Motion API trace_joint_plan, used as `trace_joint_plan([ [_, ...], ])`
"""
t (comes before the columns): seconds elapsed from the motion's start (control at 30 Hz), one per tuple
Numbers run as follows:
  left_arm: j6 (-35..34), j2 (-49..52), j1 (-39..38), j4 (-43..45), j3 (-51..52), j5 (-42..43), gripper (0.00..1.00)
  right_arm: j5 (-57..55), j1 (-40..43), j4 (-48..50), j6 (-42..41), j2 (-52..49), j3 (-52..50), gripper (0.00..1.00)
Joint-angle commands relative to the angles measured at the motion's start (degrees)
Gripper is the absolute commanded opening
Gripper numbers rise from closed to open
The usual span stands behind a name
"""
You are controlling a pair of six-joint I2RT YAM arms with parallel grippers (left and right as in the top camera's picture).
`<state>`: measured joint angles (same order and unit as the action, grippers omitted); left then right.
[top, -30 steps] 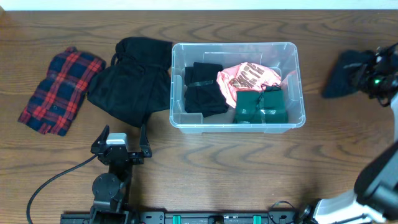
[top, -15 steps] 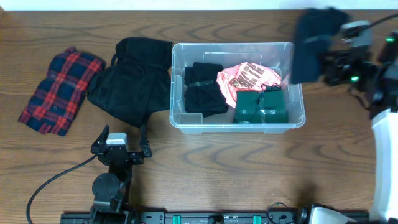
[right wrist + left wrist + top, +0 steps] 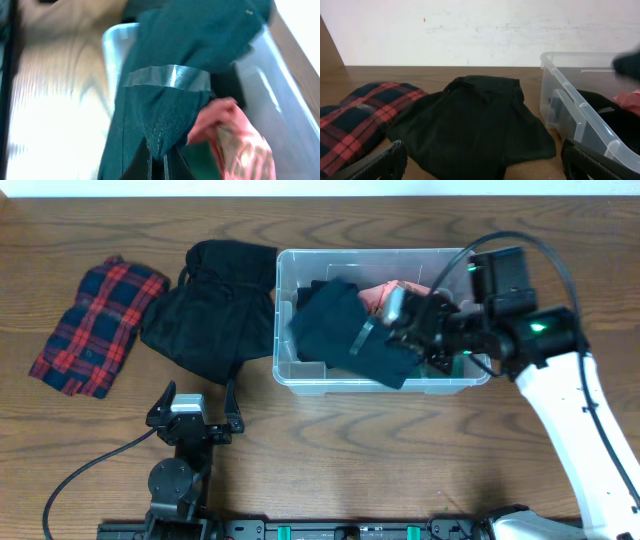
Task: Pack container
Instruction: 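Carry the navy bundle into the bin beside the black bundle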
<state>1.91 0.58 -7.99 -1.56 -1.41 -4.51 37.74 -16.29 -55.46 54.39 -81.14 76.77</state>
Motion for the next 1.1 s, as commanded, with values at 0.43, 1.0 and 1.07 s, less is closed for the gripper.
trace_joint_plan([
  [0.43, 0.8, -0.3, -0.1, -2.1, 1.2, -1.1, 0.98, 0.6, -2.7, 6.1, 13.6, -6.3, 1.1, 0.01],
  [1.0, 0.8, -0.3, -0.1, -2.1, 1.2, -1.1, 0.98, -5.6, -2.9, 5.7, 13.7, -7.0, 1.1, 0.01],
  [1.07, 0.8, -0.3, -0.1, -2.1, 1.2, -1.1, 0.98, -5.1, -3.1, 5.1, 13.7, -7.6, 1.1, 0.01],
])
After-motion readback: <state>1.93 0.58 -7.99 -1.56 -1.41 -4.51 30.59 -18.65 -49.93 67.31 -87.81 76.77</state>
